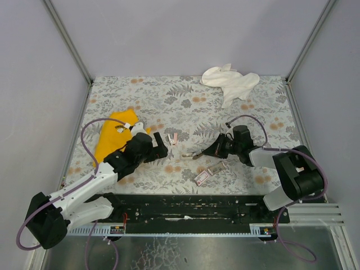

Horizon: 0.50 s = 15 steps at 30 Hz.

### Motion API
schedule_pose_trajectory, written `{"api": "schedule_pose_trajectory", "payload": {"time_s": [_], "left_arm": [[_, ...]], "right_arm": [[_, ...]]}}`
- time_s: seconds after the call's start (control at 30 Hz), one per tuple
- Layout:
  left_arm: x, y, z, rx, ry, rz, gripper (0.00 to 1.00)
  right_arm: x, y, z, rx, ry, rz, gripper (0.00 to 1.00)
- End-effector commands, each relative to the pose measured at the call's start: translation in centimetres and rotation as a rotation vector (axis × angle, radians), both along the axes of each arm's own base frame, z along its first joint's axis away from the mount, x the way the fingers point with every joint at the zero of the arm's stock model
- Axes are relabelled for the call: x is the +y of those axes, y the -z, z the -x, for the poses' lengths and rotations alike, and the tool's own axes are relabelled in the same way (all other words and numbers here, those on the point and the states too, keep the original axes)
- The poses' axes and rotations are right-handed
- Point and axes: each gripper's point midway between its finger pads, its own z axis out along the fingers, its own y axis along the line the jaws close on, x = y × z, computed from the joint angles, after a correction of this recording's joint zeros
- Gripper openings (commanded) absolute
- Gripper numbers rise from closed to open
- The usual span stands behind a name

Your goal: Load the staples into the stapler

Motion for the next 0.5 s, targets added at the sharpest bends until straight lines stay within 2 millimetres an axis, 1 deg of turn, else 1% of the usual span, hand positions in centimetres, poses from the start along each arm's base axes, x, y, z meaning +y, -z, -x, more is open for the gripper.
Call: {"api": "schedule_pose_trajectory", "payload": {"time_s": [0.0,0.03,0.2,0.33,0.47], "left_arm": [[0.5,-0.9,-0.4,-0.022,0.001,-0.025,1.00],[0.5,-0.8,-0.5,-0.022,0.002,-0.026,1.00],[0.5,-0.7,-0.8,-0.021,0.012,-0.049,1.00],[0.2,-0.7,-1.3,-0.018,0.024,-0.068,1.00],[-0.4,-0.8,-2.0,-0.023,0.042,-0.071,1.00]], "right_arm": [[0.6,-1.7,-1.7,-0.075,-0.052,-0.023,0.00],[0.3,-1.4,-1.8,-0.069,-0.048,-0.015,0.01],[-0.7,-0.2,-1.8,-0.042,-0.046,0.041,0.09],[-1.3,0.3,-2.0,-0.037,-0.047,0.072,0.14],[-1.8,0.7,-2.1,-0.026,-0.041,0.088,0.24]]}}
